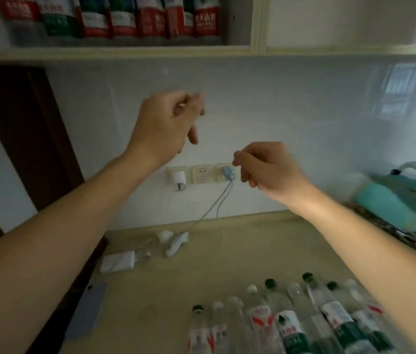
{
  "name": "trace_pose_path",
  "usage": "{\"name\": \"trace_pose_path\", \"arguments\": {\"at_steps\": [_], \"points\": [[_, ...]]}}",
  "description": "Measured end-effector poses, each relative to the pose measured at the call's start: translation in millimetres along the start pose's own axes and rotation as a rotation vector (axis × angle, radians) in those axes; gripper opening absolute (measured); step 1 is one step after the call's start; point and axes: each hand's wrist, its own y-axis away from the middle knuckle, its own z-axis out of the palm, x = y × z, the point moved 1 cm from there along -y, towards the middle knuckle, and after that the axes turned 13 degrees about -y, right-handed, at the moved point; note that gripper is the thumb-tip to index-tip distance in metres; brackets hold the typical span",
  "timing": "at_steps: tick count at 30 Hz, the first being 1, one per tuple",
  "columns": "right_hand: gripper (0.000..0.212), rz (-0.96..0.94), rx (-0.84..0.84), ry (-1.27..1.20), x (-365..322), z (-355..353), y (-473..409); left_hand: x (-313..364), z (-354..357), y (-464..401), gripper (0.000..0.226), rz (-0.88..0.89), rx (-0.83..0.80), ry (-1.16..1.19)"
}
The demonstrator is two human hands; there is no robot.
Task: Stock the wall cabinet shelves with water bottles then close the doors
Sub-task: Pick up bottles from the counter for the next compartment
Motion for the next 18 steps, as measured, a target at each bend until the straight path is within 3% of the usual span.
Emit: {"name": "trace_pose_path", "arguments": {"at_steps": [9,13,18], "points": [[0.027,0.326,-0.131,0.142,131.8,-24.5,103.2,-28.5,145.9,139.8,0.034,-0.361,-0.384,0.151],[0.016,0.477,-0.221,0.121,187.5,-29.2,125.5,-55.8,213.4,193.2,0.026,-0.551,-0.570,0.011],[0.030,0.493,-0.444,0.152,249.4,-7.3,114.7,-100.5,264.0,239.4,0.036,-0.781,-0.855,-0.256]]}}
